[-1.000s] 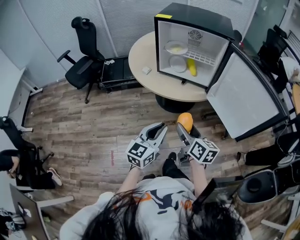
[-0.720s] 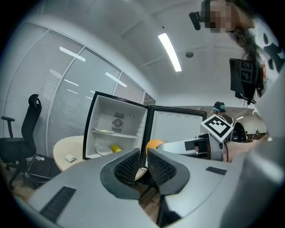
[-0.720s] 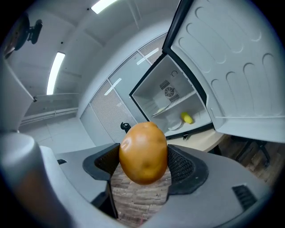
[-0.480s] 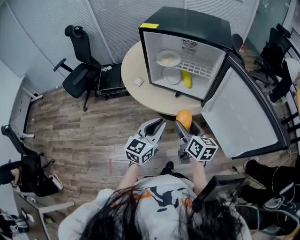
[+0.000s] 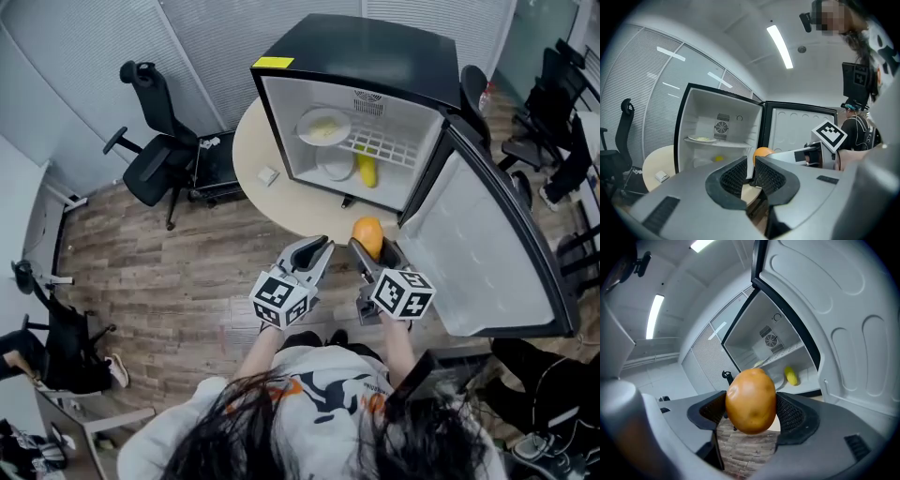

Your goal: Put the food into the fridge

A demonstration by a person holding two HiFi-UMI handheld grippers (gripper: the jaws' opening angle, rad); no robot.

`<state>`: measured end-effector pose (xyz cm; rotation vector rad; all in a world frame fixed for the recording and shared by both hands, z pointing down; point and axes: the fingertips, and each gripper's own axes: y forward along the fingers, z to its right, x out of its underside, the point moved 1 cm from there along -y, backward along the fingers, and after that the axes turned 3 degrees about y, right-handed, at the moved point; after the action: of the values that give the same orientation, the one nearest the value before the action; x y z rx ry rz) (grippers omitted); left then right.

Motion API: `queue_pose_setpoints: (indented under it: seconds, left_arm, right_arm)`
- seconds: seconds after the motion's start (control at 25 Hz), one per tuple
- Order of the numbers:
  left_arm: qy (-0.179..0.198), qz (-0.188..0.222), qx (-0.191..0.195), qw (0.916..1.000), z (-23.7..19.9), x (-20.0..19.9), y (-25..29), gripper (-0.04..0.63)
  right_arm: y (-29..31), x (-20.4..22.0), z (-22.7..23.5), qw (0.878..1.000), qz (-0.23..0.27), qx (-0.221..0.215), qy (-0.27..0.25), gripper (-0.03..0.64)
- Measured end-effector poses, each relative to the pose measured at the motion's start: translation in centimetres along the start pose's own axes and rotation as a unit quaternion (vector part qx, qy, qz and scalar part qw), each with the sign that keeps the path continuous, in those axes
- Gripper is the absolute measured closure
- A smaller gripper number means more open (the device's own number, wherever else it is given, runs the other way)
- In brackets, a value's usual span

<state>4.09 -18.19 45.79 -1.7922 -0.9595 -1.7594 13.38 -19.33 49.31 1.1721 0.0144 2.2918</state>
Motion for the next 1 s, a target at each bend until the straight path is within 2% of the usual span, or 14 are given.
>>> queue_pose_setpoints:
  seconds: [0.4,0.76,1.0]
  left_arm:
    - [0.002,-0.012,0.006,0.9999,-3.4,0.3,2.0,0.548]
    - [0.011,-0.013,0.046,0.9988,-7.3,-0.2,5.5,0.548]
    - [0.011,-0.008,0.086,0.9962,-9.9,-1.2,8.6,0.548]
  right_arm:
    - [3.8,-0.4,0.8,1.0,-0.009,0.004,0.006,0.276]
    - [7.3,-3.4,1.6,0.999,0.019,0.043,-0.014,0.276]
    - [9.5,-6.4,2.4,0.996,0.042,0.078,-0.019,0.276]
